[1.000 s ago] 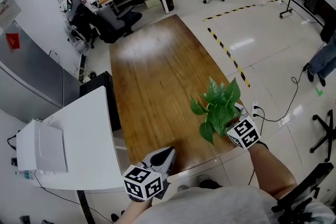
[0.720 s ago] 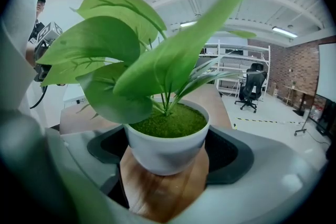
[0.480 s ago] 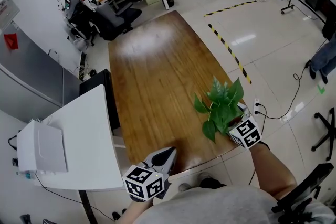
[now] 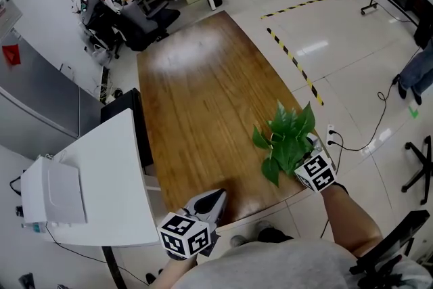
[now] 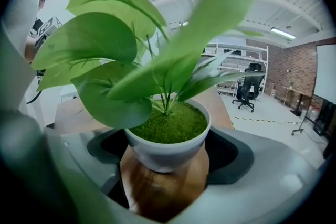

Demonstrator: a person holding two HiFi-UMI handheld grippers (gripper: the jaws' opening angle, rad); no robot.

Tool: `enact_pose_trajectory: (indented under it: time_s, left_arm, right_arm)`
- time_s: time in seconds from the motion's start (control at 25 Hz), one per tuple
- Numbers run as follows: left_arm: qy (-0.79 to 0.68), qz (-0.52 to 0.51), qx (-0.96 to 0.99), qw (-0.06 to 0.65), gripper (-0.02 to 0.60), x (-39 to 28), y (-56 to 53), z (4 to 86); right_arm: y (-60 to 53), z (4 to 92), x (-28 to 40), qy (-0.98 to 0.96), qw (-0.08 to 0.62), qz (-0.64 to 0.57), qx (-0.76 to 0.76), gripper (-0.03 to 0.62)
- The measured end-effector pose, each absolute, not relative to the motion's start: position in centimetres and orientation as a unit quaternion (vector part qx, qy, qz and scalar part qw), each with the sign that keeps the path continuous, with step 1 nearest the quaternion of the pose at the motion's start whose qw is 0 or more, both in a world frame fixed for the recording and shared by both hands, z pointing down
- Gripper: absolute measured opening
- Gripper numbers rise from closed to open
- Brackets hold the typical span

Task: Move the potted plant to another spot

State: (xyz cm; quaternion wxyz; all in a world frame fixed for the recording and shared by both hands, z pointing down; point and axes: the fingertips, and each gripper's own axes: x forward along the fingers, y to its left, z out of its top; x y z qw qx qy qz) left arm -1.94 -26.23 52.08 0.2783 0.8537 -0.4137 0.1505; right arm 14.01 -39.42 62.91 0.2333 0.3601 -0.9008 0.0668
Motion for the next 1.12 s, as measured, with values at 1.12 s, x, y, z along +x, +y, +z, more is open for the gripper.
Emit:
enact_pose_trajectory:
  time_s: [1.12]
  left_arm:
    - [-0.448, 0.118, 0.845, 0.267, -0.006, -2.0, -23.5, 50.3]
  right_arm:
    - [-34.3, 57.1, 19.5, -0.895, 0.210, 0.072, 0.386, 0.447]
